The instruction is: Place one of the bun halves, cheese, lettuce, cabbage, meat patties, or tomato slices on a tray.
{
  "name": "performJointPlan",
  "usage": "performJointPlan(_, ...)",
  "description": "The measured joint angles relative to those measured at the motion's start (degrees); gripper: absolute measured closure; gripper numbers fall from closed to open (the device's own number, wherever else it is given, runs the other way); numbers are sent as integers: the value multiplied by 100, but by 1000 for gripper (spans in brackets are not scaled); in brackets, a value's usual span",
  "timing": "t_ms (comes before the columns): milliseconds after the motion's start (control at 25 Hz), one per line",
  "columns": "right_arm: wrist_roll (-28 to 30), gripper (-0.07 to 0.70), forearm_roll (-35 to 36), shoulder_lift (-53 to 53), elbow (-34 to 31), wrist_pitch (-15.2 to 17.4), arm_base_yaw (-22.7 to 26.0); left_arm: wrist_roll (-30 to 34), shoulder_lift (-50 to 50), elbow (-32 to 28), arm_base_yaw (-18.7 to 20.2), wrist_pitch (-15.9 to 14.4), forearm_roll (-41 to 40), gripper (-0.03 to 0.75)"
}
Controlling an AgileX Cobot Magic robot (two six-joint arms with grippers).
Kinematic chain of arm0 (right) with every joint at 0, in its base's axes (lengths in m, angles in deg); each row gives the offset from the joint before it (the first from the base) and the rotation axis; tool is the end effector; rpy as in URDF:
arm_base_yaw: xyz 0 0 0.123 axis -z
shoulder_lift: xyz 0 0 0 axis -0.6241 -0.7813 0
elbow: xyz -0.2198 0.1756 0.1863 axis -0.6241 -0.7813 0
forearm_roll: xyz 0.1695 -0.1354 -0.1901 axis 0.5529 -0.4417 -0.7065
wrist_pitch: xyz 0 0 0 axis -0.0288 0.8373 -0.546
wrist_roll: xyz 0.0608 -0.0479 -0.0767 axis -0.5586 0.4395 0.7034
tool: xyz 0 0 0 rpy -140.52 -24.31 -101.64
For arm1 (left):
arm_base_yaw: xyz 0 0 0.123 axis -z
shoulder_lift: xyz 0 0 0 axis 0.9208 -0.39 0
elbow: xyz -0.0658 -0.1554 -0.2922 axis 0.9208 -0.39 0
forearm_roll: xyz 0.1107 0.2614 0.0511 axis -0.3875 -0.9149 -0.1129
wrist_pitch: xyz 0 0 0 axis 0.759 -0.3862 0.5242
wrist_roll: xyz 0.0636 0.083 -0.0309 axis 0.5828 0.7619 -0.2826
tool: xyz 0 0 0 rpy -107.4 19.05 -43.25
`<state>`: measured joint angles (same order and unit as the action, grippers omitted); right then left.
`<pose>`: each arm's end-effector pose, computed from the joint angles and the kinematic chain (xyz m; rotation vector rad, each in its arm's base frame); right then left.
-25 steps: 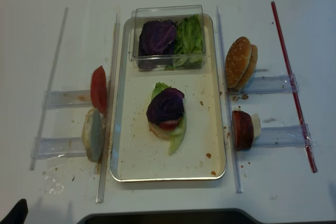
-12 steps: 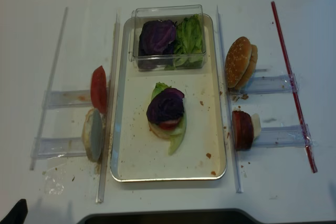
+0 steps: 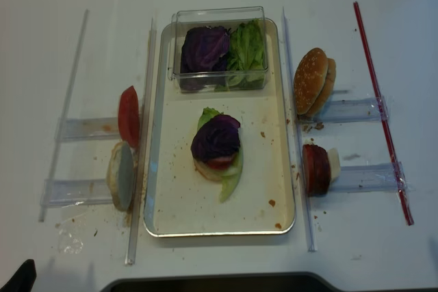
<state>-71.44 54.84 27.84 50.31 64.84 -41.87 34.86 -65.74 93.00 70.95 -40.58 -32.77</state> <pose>-0.0126 0.0068 0.2733 -0.1355 2.1105 0.0866 -0.0162 0.0027 0.2714 0.0316 2.1613 -0.0408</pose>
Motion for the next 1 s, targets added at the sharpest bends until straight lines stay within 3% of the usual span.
performJointPlan(1000, 0, 288, 0, 0, 0, -8, 0, 0, 0, 0, 0, 0, 0, 277)
